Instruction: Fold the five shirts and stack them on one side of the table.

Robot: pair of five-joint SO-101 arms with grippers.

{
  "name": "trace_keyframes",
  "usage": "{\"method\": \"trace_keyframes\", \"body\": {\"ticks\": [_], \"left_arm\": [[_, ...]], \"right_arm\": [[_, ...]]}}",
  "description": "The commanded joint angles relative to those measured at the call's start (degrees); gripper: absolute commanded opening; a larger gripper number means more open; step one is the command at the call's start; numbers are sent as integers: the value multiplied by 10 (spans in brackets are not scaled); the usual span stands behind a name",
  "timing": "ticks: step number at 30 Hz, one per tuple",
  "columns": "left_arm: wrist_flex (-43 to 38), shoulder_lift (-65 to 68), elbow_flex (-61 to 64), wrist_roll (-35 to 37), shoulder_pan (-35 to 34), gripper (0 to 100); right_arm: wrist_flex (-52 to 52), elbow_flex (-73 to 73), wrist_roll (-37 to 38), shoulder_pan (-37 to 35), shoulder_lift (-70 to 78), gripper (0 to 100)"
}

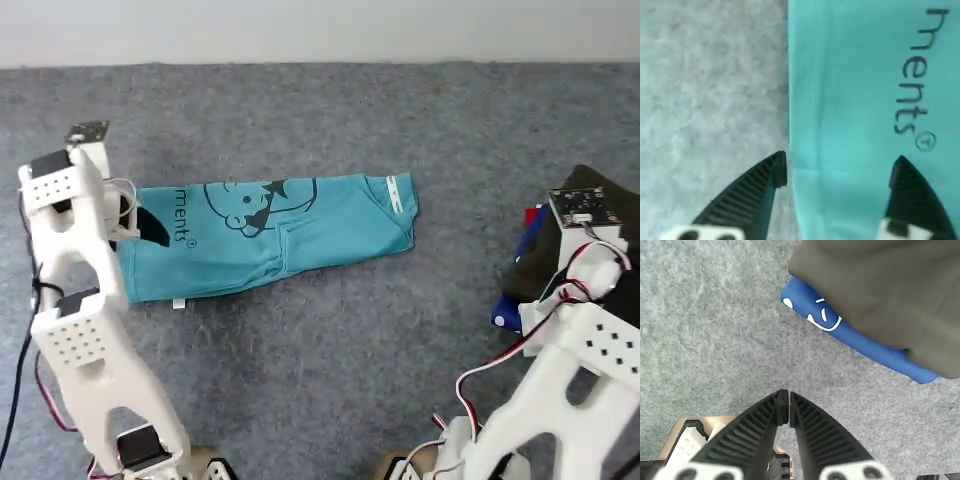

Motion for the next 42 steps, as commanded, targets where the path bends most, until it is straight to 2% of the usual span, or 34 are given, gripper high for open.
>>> {"method": "trace_keyframes", "body": {"ticks": [1, 6, 12, 16, 20, 29, 35, 42], "left_arm": [[-11, 18, -28, -3, 20, 326], [-5, 90, -78, -2, 29, 231], [74, 167, -205, -7, 27, 130], [123, 209, -299, -30, 30, 15], [138, 210, -349, -16, 33, 13], [137, 72, -219, 7, 98, 13], [137, -52, -141, 55, 170, 13], [136, -147, -131, 107, 280, 13]], "right_arm": [[20, 0, 5, 5, -15, 20], [20, 0, 5, 6, -15, 20], [20, 0, 5, 6, -15, 20], [20, 0, 5, 6, -15, 20], [20, 0, 5, 7, -15, 20], [20, 0, 5, 7, -15, 20], [19, 0, 4, 7, -15, 20], [17, 0, 2, 7, -15, 20]]}}
